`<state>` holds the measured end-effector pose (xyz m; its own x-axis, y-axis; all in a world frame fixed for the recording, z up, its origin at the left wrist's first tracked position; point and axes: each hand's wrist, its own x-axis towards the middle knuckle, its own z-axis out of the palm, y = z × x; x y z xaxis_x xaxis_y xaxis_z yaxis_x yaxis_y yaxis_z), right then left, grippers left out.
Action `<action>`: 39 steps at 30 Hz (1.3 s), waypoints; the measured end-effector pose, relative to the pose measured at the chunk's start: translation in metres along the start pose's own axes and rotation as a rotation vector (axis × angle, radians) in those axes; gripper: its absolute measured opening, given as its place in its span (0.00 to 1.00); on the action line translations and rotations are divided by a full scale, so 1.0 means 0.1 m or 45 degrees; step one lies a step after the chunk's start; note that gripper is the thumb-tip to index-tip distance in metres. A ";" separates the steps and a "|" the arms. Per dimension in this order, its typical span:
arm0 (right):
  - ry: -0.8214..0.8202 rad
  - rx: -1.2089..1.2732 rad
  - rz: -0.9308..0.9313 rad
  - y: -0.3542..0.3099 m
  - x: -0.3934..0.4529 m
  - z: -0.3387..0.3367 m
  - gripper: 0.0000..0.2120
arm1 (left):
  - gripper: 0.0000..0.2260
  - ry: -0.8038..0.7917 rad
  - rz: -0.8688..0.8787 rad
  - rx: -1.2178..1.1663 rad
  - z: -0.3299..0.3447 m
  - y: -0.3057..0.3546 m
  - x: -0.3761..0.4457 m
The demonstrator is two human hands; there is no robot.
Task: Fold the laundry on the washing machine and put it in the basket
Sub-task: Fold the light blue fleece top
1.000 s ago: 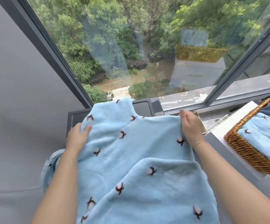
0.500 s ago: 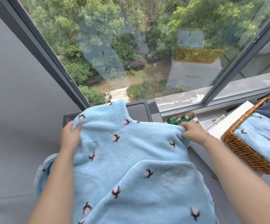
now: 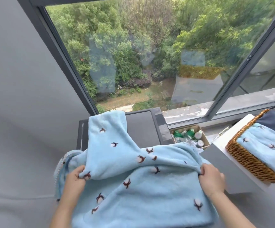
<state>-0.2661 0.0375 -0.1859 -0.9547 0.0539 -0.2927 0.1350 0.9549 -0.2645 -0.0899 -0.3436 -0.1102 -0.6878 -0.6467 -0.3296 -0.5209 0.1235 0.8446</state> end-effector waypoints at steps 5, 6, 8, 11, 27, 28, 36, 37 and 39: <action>-0.086 0.043 0.080 -0.19 -0.09 -0.22 0.12 | 0.19 -0.098 -0.187 0.245 0.03 -0.17 -0.15; 0.024 0.142 0.019 -0.25 -0.12 -0.29 0.14 | 0.21 -0.130 -0.214 0.221 0.05 -0.18 -0.11; 0.206 0.374 -0.167 -0.46 -0.25 -0.42 0.15 | 0.22 -0.118 -0.234 0.144 0.08 -0.09 -0.10; 0.282 0.493 -0.582 -0.82 -0.48 -0.38 0.16 | 0.15 0.092 -0.093 0.101 0.09 0.15 -0.12; -0.286 1.141 -0.091 -1.95 -0.32 -0.42 0.10 | 0.10 -0.198 -0.275 -0.771 -0.03 -0.03 0.08; -0.400 1.214 -0.043 -2.14 -0.21 -0.41 0.10 | 0.11 -0.247 -0.318 -0.821 -0.06 -0.02 0.12; -1.113 1.038 0.075 -3.32 0.22 0.02 0.40 | 0.19 -0.539 -0.382 -0.742 -0.18 -0.08 0.29; -1.156 1.132 0.092 -3.39 0.20 0.04 0.40 | 0.22 -0.533 -0.382 -0.712 -0.19 -0.11 0.28; -1.208 1.505 0.130 -3.46 0.10 -0.01 0.28 | 0.22 -0.570 -0.352 -0.670 -0.19 -0.12 0.27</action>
<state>-0.3224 -0.2916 -0.0961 -0.4722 -0.5387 -0.6977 0.7565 0.1586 -0.6345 -0.0923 -0.3771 -0.1215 -0.7656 -0.2193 -0.6047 -0.4712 -0.4488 0.7593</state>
